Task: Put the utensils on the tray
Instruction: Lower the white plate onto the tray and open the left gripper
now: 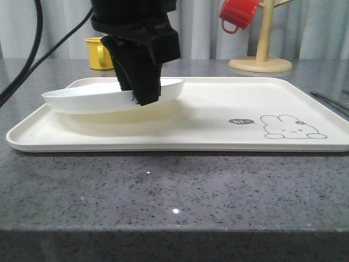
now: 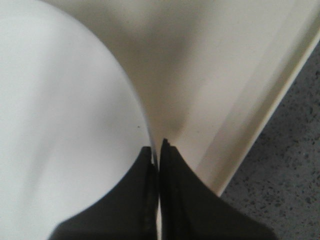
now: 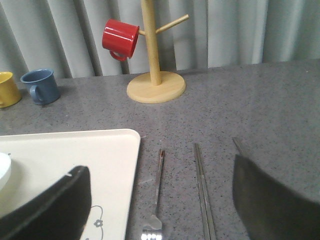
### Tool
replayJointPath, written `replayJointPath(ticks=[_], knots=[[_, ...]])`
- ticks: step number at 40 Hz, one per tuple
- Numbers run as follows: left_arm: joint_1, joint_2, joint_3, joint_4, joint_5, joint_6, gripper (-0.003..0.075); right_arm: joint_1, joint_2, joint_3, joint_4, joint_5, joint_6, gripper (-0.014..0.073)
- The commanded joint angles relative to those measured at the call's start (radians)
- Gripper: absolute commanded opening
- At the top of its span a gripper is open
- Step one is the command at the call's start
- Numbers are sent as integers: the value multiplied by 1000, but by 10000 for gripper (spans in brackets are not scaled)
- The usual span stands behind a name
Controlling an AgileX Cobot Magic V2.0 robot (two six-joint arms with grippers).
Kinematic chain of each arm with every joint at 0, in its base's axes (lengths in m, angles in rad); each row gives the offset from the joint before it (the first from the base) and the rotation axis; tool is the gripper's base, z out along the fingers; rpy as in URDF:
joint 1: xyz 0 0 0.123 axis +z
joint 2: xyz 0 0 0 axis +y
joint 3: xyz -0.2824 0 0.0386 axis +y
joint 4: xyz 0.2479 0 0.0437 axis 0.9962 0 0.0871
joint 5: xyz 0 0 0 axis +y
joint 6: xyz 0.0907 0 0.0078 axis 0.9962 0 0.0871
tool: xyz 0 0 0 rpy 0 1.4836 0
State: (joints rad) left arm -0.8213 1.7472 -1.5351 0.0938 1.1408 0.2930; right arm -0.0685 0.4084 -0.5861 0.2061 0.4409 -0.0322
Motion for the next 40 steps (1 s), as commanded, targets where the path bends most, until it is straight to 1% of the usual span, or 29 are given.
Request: replayJointPath(ticks=[1, 6, 11, 14, 19, 23, 26, 28, 32, 38, 40], knots=[[-8, -40, -35, -10, -70, -14, -18, -5, 12, -34, -4, -78, -7, 602], [-8, -40, -35, -25, -95, -14, -18, -5, 12, -34, -4, -78, -7, 602], [-8, -40, -35, -35, -90, -14, -17, -5, 12, -34, -4, -78, -7, 602], [-8, -40, -35, -37, -75, -14, -1, -5, 12, -34, -4, -78, -7, 602], [-8, -40, -35, -41, -66, -14, 92, -5, 12, -34, -4, -78, -7, 602], [-8, -40, -35, -45, -64, -14, 194, -5, 12, -34, -4, -78, -7, 602], [-8, -40, -35, -45, -64, -19, 246, -5, 12, -34, -4, -78, -7, 602], [-8, -40, -35, -45, -64, -21, 265, -5, 12, -34, -4, -78, -7, 602], [-8, -40, -38, -45, -55, -21, 264, -5, 12, -34, -4, -78, -7, 602], [-8, -40, -91, -45, 41, -21, 258, -5, 12, -34, -4, -78, -7, 602], [-8, -40, -110, -42, 73, -21, 230, -5, 12, -34, -4, -78, -7, 602]])
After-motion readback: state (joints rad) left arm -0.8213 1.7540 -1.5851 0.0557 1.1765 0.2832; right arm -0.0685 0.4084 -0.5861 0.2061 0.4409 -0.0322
